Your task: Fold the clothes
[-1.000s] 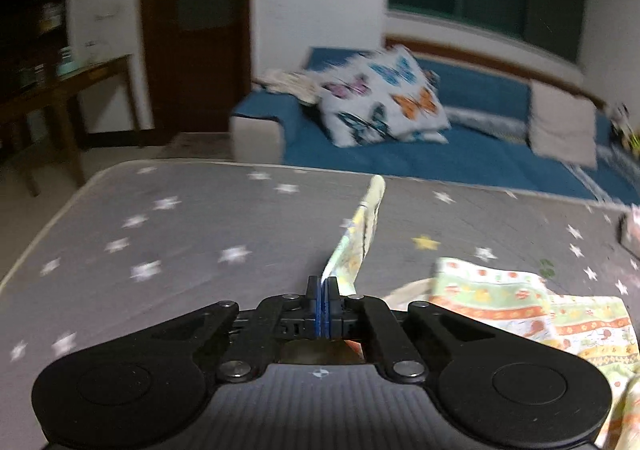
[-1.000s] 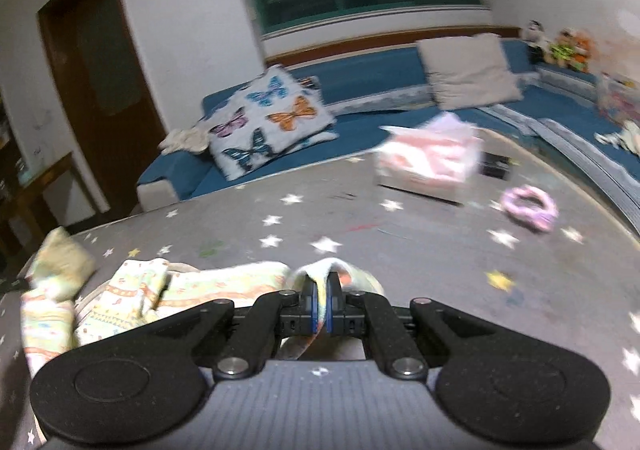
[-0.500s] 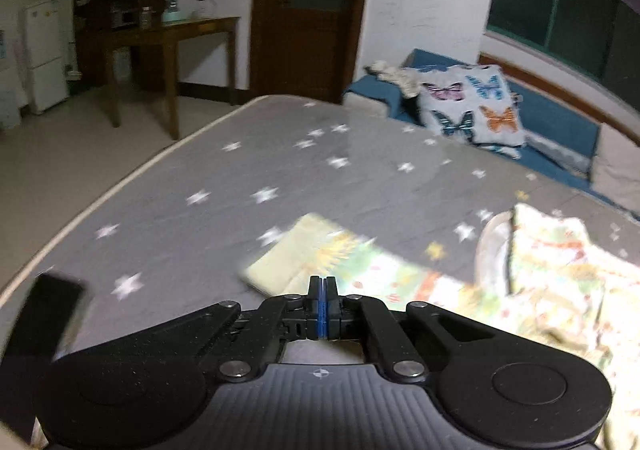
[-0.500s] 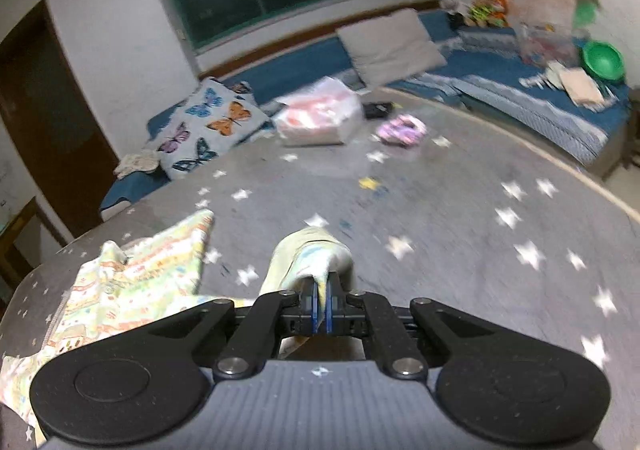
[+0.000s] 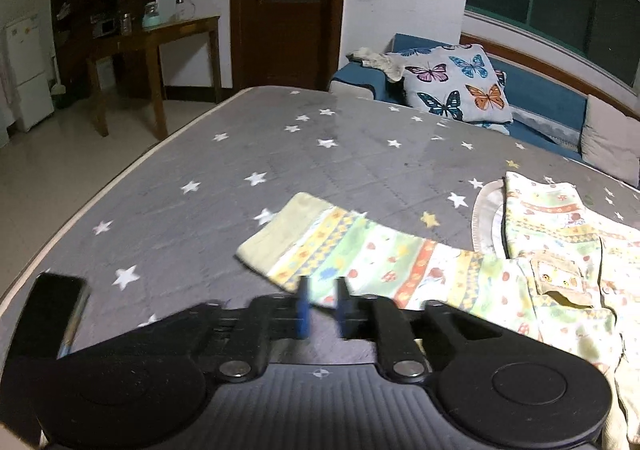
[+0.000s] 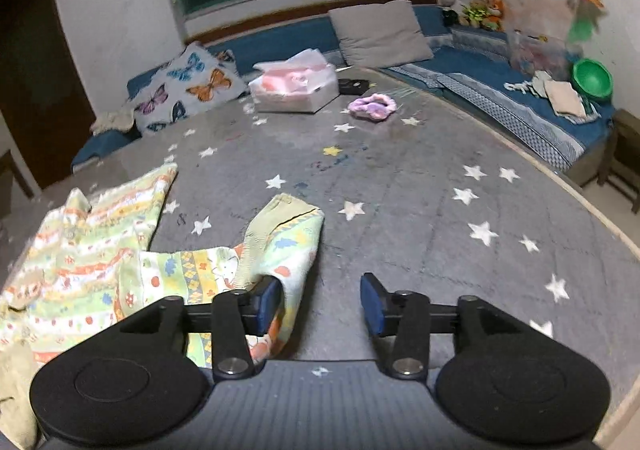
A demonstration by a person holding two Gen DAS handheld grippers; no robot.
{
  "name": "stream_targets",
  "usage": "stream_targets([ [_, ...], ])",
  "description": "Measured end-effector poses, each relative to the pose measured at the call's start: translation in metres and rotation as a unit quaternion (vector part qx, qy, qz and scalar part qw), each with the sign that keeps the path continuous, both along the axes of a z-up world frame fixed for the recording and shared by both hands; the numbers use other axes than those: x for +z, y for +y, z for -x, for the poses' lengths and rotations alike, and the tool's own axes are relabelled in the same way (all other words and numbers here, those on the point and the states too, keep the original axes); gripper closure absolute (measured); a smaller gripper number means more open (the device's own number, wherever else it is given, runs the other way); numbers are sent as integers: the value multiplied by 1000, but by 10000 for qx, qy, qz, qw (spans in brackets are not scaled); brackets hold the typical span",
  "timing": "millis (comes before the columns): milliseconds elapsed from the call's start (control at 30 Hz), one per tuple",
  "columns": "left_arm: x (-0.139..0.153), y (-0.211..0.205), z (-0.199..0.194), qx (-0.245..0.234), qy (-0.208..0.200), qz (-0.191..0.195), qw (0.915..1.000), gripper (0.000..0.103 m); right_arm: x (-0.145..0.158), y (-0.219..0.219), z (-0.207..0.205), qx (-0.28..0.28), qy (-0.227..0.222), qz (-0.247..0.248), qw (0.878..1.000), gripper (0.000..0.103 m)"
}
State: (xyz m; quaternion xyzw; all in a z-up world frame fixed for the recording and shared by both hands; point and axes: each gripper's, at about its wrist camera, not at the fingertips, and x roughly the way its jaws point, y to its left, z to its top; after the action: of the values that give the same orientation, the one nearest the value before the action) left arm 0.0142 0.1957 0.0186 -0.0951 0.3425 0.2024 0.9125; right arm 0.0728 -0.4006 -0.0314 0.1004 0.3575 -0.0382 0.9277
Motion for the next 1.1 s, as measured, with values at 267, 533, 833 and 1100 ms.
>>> stream_targets([
  [267, -8, -1, -16, 46, 139, -241, 9996, 45, 10, -9, -6, -151, -240, 463, 9985, 39],
  [533, -13, -3, -29, -21, 229, -340, 9992, 36, 12, 8, -14, 428, -89, 552, 9975, 31],
  [833, -12, -2, -33, -60, 188, -487, 9986, 26, 24, -54, -4, -957, -296, -189, 9948, 27],
  [1100, -19, 0, -33, -76, 262, -534, 9982, 26, 5, -62, 13, -1026, 28, -157, 9946, 27],
])
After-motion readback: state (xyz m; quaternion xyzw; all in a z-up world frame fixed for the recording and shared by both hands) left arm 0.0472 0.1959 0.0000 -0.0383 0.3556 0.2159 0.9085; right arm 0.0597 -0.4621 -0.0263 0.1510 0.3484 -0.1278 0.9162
